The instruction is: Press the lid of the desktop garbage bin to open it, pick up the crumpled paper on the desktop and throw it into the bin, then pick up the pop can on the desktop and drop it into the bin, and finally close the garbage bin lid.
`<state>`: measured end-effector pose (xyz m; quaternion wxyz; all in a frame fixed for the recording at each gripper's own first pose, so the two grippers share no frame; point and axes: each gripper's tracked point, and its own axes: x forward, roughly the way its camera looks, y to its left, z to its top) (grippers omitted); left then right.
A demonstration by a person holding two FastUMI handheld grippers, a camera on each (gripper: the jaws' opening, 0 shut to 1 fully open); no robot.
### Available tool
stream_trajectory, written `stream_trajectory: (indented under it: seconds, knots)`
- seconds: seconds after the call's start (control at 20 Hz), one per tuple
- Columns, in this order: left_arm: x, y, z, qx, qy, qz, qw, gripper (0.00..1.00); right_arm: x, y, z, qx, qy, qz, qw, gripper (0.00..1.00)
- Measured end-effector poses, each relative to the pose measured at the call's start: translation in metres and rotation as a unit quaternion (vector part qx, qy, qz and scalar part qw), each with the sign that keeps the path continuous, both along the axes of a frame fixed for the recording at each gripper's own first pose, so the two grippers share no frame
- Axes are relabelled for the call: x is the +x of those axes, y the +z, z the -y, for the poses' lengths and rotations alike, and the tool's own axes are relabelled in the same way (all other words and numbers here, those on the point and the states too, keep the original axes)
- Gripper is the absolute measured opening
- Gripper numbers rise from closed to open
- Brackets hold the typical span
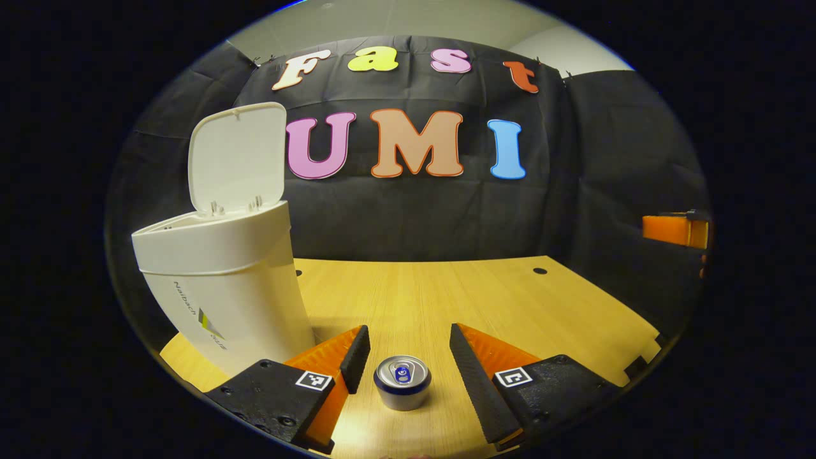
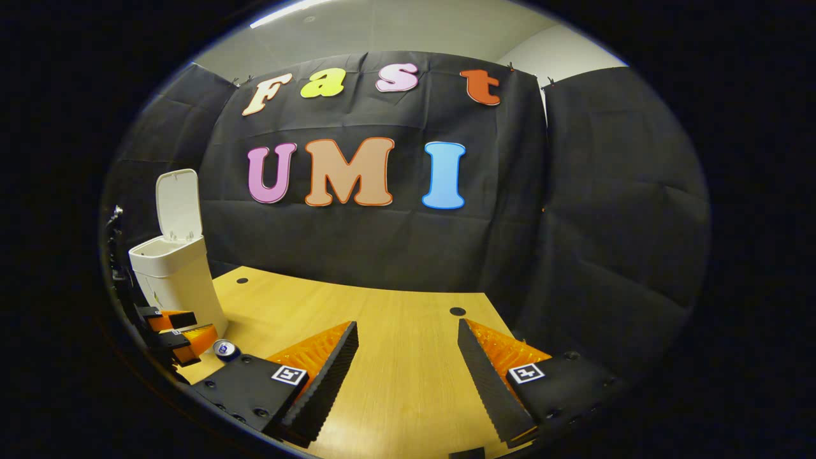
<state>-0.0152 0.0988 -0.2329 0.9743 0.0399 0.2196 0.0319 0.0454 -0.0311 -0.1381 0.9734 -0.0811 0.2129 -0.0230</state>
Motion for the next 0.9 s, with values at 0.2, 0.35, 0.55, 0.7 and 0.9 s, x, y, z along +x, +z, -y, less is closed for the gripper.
stream_trajectory:
  seconds: [0.2,0.35,0.55,0.7,0.9]
  knots:
    - [0.005,-0.044,-0.001,-0.002,0.011,-0.032,0.999,0.78,-0.014,-0.002,0.009,-0.021,-0.007,-0.012,1.000,0.98]
    - [-0.001,-0.071,-0.003,-0.006,0.018,-0.056,0.998,0.78,-0.020,0.000,0.012,-0.038,-0.005,-0.013,0.999,0.99]
    - [-0.008,-0.103,-0.003,-0.004,0.019,-0.087,0.996,0.81,-0.027,-0.002,0.010,-0.047,0.002,-0.018,0.999,0.99]
    - [-0.013,-0.121,-0.003,0.003,0.007,-0.117,0.993,0.81,-0.029,-0.004,0.008,-0.061,0.009,-0.016,0.998,0.99]
    - [-0.005,-0.092,0.009,-0.015,-0.026,-0.108,0.994,0.76,-0.032,-0.006,0.001,-0.060,0.028,-0.011,0.998,0.99]
